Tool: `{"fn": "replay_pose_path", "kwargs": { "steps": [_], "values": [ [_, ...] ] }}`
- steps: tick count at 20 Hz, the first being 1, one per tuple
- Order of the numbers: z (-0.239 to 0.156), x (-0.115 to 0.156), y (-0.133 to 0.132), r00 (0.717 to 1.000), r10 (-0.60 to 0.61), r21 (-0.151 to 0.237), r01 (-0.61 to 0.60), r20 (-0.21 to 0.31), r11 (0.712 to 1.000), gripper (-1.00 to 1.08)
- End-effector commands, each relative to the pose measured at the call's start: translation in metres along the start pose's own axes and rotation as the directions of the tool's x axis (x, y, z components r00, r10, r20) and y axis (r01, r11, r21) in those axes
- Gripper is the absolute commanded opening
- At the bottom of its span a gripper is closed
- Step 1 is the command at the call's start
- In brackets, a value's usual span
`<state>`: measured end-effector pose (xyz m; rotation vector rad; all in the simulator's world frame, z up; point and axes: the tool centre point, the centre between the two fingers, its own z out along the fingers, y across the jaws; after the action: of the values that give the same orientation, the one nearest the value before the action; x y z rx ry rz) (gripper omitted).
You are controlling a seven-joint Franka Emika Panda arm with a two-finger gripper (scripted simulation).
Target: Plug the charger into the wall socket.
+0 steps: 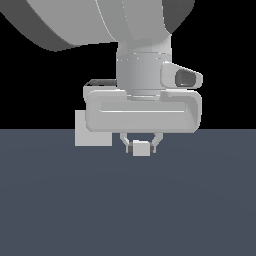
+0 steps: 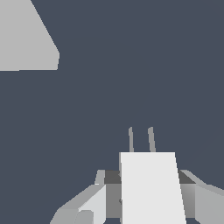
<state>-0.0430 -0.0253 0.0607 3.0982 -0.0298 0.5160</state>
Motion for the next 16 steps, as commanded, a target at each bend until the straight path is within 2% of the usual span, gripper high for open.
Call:
{"fn": "replay_pose_path", "kwargs": {
  "steps": [1,9,16],
  "values": [
    [-0.004,0.005,-0.016,1.000,-0.001,0.000,0.001,0.000,1.000,-1.00],
    [-0.017,0.020,-0.068,1.000,-0.007,0.001,0.007,0.000,1.000,-1.00],
    [-0.025,0.030,-0.102,1.000,-0.011,0.001,0.011,0.001,1.000,-1.00]
  ]
}}
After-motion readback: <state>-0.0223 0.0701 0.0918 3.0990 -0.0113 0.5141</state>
